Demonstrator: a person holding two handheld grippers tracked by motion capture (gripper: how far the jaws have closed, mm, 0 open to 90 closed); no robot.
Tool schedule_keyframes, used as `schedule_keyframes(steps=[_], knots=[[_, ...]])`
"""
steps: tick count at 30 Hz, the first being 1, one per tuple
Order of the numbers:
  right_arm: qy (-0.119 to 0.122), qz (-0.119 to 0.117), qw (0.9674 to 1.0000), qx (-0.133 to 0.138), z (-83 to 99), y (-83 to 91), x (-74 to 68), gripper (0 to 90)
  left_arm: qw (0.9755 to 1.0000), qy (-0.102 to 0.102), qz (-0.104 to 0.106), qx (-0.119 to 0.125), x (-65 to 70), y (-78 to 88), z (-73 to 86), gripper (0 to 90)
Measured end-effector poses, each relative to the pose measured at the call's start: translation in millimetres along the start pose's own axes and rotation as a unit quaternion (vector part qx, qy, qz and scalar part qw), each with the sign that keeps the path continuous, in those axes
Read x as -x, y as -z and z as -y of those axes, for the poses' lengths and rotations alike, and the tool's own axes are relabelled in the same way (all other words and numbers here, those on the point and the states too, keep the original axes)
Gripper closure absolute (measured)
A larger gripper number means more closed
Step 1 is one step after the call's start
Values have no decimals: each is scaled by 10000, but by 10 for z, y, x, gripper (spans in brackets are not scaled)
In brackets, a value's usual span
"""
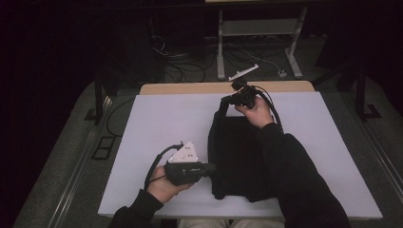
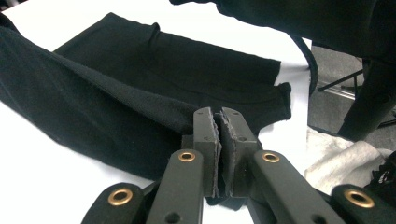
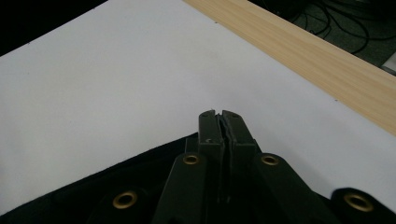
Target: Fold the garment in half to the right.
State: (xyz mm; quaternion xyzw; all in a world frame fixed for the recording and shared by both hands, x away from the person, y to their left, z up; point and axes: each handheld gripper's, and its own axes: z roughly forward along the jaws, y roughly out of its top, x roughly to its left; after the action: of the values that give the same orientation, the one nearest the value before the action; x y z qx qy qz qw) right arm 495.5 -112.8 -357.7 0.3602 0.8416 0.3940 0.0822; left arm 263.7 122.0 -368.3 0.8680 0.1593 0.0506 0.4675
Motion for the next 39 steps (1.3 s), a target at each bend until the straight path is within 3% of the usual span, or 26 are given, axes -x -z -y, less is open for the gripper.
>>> schedule_keyframes(steps=[14,27,39], knots=[[-218,88,9997,73,179,181,187,859,9997,-137,205,7,81,-255,-189,837],[-267,125,9994,167,241,274,265,860,9992,-206,341,-89,143,-462,-275,837],[-442,238,9987,111,399,360,425,859,9979,-325,538,-185,219,-715,-358,837]])
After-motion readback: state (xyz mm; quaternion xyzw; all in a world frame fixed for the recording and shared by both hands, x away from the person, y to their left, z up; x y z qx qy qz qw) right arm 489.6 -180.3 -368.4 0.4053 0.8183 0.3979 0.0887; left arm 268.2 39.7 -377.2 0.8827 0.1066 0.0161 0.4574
